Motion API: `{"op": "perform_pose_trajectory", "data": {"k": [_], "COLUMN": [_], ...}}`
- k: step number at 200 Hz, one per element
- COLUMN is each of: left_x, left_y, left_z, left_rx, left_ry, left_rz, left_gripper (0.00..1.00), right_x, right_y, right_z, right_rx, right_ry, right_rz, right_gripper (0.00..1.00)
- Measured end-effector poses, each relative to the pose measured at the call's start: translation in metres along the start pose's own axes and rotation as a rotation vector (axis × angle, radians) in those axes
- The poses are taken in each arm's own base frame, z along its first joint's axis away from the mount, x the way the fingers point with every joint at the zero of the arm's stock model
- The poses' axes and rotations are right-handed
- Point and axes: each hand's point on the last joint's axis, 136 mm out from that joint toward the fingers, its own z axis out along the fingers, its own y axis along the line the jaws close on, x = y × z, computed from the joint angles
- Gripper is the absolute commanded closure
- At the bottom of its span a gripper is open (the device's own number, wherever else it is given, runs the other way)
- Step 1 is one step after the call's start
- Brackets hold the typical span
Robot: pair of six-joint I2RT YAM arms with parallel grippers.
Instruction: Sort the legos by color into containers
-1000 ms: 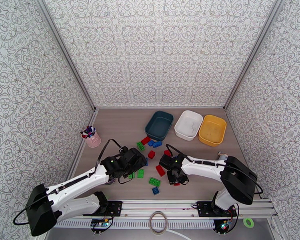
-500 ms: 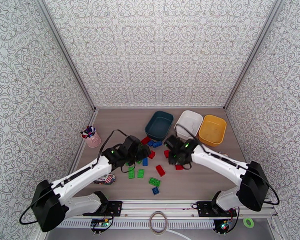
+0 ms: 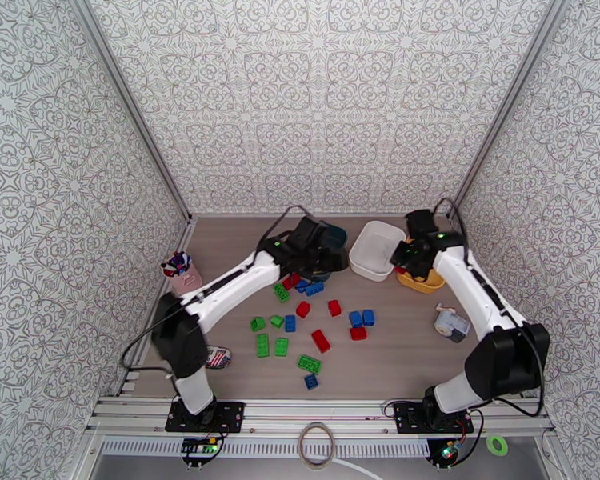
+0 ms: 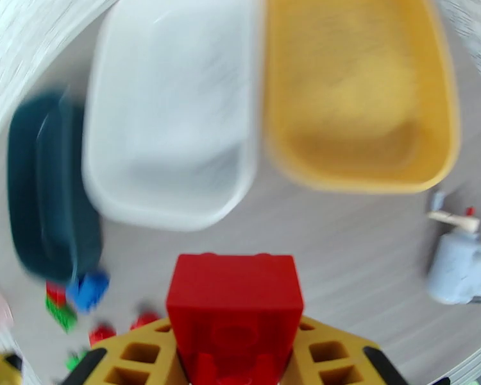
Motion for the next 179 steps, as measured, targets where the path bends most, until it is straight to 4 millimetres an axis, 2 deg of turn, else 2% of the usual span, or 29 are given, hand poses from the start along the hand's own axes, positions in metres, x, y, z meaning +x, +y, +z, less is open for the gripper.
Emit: {"op": "perform_pose_trajectory", "data": {"k": [32, 67, 92, 119, 146, 179], "left_x": [0.013, 0.025, 0.029, 0.035, 0.026, 0.013], "left_y": [-0.03, -0.028, -0.009, 0.03, 0.061, 0.077], "left_z": [0.021, 0.03, 0.036, 0.035, 0.017, -0.007], "left_rx": [0.016, 0.01, -0.011, -0.058, -0.079, -0.066], "left_ry": [0.063, 0.108, 0.129, 0.143, 0.097, 0.021], "left_rz": [0.119, 0.133, 0.101, 0.024, -0.063, -0.136], "left_gripper": [0.15, 0.15, 0.15, 0.15, 0.15, 0.15], "right_x": [-0.028, -0.041, -0.045, -0.045, -0.044, -0.044], "right_y": [-0.028, -0.044, -0.048, -0.046, -0.043, -0.034], "right_z": [0.026, 0.057, 0.075, 0.086, 0.086, 0.082], "right_rx": [0.073, 0.129, 0.151, 0.15, 0.134, 0.086], "right_ry": [0.028, 0.081, 0.116, 0.142, 0.155, 0.159], "right_rz": [0.077, 0.088, 0.071, 0.044, 0.028, 0.01], "right_gripper": [0.6, 0.58, 0.52, 0.45, 0.45, 0.46]}}
